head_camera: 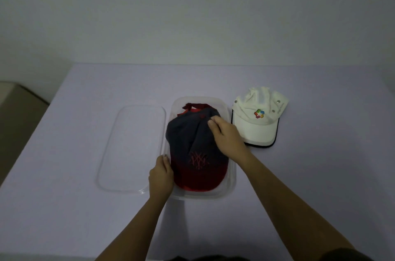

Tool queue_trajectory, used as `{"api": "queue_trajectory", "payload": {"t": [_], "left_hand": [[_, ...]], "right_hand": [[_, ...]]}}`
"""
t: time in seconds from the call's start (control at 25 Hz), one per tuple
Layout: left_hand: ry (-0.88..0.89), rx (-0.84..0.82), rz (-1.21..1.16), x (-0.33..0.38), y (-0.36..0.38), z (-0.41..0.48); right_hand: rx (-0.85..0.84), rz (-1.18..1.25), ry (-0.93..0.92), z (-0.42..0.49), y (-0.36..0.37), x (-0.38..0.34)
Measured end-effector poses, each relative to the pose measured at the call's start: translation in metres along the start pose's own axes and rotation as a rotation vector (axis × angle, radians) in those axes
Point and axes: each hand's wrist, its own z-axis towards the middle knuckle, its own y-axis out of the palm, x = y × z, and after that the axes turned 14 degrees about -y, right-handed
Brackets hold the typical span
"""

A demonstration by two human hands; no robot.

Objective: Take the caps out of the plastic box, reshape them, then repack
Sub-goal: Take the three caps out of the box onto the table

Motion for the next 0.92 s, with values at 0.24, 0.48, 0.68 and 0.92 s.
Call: {"api": "queue_trajectory", "payload": {"t": [0.24, 0.48, 0.68, 0.92], "left_hand": [[0.007, 0.005, 0.001, -0.003, -0.001, 0.002], [0.015, 0.023, 0.008, -0.005, 0.000, 0.005], [0.021, -0.001, 0.000, -0.007, 0.004, 0.007], [0.035, -0.007, -0.006, -0.006, 0.004, 0.004]], "right_hand": [[0.404, 0.177, -0.121, -0.022, -0.057, -0.039], [0.605, 0.120, 0.040, -0.068, -0.126, 0.020], [0.468, 0.089, 0.196, -0.093, -0.119, 0.078], [0.449, -0.059, 0.233, -0.107, -0.101, 0.114]]}}
